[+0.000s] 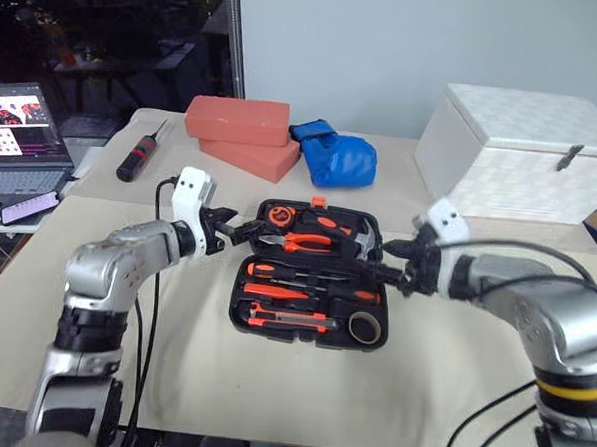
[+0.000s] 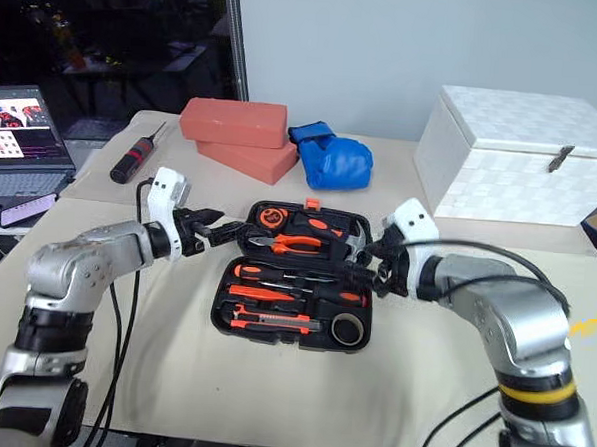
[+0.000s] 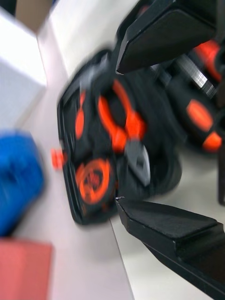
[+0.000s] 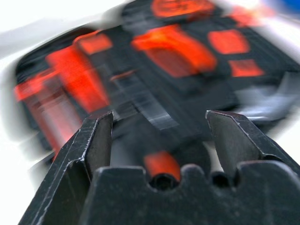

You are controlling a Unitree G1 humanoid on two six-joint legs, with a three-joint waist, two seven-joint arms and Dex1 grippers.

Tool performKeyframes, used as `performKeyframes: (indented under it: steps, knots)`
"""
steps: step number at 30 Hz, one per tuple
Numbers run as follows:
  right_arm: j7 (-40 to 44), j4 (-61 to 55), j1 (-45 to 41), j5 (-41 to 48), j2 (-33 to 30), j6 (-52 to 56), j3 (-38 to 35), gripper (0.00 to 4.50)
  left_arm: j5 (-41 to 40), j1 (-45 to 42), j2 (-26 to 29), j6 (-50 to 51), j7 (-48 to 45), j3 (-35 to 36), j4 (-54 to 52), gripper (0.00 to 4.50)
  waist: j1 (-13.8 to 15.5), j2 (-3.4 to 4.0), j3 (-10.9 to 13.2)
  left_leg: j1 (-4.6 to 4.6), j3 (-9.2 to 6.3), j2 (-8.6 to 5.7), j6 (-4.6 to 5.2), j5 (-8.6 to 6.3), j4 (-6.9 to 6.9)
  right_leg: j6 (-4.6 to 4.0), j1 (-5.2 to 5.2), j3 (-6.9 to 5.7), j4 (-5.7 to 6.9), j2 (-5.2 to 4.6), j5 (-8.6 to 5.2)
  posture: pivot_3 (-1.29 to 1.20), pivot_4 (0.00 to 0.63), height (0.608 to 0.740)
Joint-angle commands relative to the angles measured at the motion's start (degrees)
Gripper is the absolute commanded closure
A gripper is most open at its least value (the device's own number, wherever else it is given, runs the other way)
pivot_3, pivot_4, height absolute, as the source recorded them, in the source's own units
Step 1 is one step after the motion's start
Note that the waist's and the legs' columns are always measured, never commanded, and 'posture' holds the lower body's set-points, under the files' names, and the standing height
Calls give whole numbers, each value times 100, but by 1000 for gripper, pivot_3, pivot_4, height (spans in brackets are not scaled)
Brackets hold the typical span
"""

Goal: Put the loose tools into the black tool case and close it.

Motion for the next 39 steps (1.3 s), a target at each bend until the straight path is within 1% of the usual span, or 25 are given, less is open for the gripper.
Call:
performKeyframes:
  steps: [1, 3, 5, 8, 10, 12, 13, 14, 16, 18, 19, 20, 23, 25, 30, 31, 33, 35, 37, 39]
  knots:
    - [-600, 920, -753, -398, 215, 407, 67, 841, 415, -741, -153, 211, 193, -150, 1074, 0, 7, 1, 0, -4, -2, -2, 1, 0, 0, 0, -5, 0, 4, 0, 0, 0, 150, 740]
    - [-766, 1779, -1197, -603, 341, 439, 95, 841, 626, -1267, -307, 212, 152, -278, 1866, 0, 17, 1, 0, -15, -4, -2, 1, 1, -2, -3, -14, 0, 5, 3, 2, 0, 150, 740]
    - [-822, 2322, -1503, -811, 398, 358, 252, 841, 805, -1628, -363, 72, -4, -337, 2506, 0, 27, 1, 0, -20, -5, -4, 1, 0, -4, -31, -15, -1, 4, 2, 18, 0, 150, 740]
    - [-785, 3098, -1884, -1002, 501, 199, 333, 841, 1071, -2057, -438, -208, -345, -476, 3398, 0, 25, 1, 0, -29, -6, -11, 2, 0, -18, -28, -21, -1, -7, -3, 16, 0, 150, 740]
    - [-707, 3513, -2041, -1131, 533, 97, 437, 1347, 1276, -2237, -495, -409, -579, -610, 3886, 0, 22, 1, 1, -33, -6, -18, 6, -4, -26, -23, -26, -1, -9, -8, 12, 0, 150, 740]
    - [-559, 3849, -2119, -1182, 543, 51, 509, 1876, 1467, -2343, -565, -529, -821, -741, 4286, 524, 17, 1, 1, -45, -9, -27, 9, -6, -30, -17, -34, -3, -9, -18, 8, 0, 150, 740]
    - [-545, 4047, -2133, -1204, 545, 26, 468, 2268, 1525, -2370, -605, -540, -938, -776, 4407, 757, 15, 1, 1, -48, -10, -31, 10, -7, -30, -15, -35, -3, -10, -22, 7, 0, 150, 740]
    - [-479, 4184, -2125, -1217, 521, -21, 451, 2668, 1559, -2394, -648, -545, -1017, -783, 4483, 1220, 12, 1, 1, -52, -10, -33, 11, -8, -30, -14, -36, -3, -15, -23, 7, 0, 150, 740]
    - [-392, 4280, -2103, -1183, 524, -36, 372, 3298, 1613, -2421, -688, -553, -1121, -747, 4561, 1947, 10, 1, 1, -56, -12, -36, 11, -9, -29, -11, -35, -5, -17, -27, 6, 0, 150, 740]
    - [-325, 4263, -2088, -1148, 540, 8, 351, 4057, 1659, -2429, -707, -572, -1151, -676, 4625, 2732, 2, 1, 1, -53, -13, -39, 11, -8, -28, -7, -32, -4, -13, -30, 8, 0, 150, 740]
    - [-280, 4239, -2077, -1136, 539, 20, 362, 4301, 1659, -2428, -723, -563, -1164, -631, 4645, 3030, -4, 1, 1, -51, -14, -39, 11, -8, -27, -7, -31, -4, -9, -30, 8, 0, 150, 740]
    - [-223, 4206, -2076, -1107, 551, 23, 355, 4500, 1643, -2422, -749, -583, -1179, -579, 4627, 3487, -3, 1, 1, -48, -16, -40, 11, -8, -25, -7, -30, -5, -4, -30, 8, 0, 150, 740]
    - [-117, 4163, -2121, -1038, 627, -90, 250, 4500, 1551, -2443, -823, -610, -1251, -375, 4531, 4492, 0, 1, 0, -45, -20, -41, 10, -8, -24, -7, -28, -6, 3, -29, 8, 0, 150, 740]
    - [-53, 4174, -2209, -1013, 739, -477, 136, 4500, 1509, -2468, -866, -740, -1387, -289, 4442, 4492, -6, 1, 1, -44, -21, -41, 10, -8, -22, -7, -27, -6, 3, -29, 8, 0, 150, 740]
    - [27, 4475, -2471, -1333, 992, -2311, 12, 4500, 1783, -2450, -1037, -2258, -1224, -143, 4320, 4492, -74, 2, 7, -48, -22, -42, 3, -2, -19, -3, -31, -4, 1, -29, 16, 0, 150, 740]
    - [180, 4331, -2408, -1299, 1001, -2712, -69, 4500, 1686, -2380, -1094, -2571, -1286, -2, 4164, 4492, -90, 2, 19, -50, -22, -42, -1, 0, -19, 0, -32, -3, -1, -29, 19, 0, 150, 740]
    - [362, 3807, -2190, -995, 990, -2739, -363, 4500, 1677, -2079, -1057, -2923, -1534, -9, 3567, 4492, -112, 7, 58, -57, -22, -44, -3, 2, -19, 4, -36, -1, -5, -31, 24, 0, 150, 740]
    - [479, 3225, -1819, -858, 908, -2654, -518, 4500, 1794, -1656, -970, -3305, -1734, -145, 2898, 4492, -117, 6, 61, -85, -23, -43, -4, 2, -19, 5, -60, -1, -5, -32, 27, 0, 150, 740]
    - [519, 2250, -1023, -926, 759, -2886, -584, 4500, 2074, -952, -811, -4045, -1928, -401, 2062, 4492, -100, 9, 59, -125, -27, -42, -3, 1, -28, 7, -103, -3, 18, -33, 31, 0, 150, 740]
    - [556, 1455, -352, -908, 686, -3004, -631, 4500, 2374, -420, -677, -4813, -2019, -605, 1589, 4492, -52, 9, 59, -137, -29, -40, -5, -5, -29, 9, -118, -4, 25, -37, 30, 0, 150, 740]
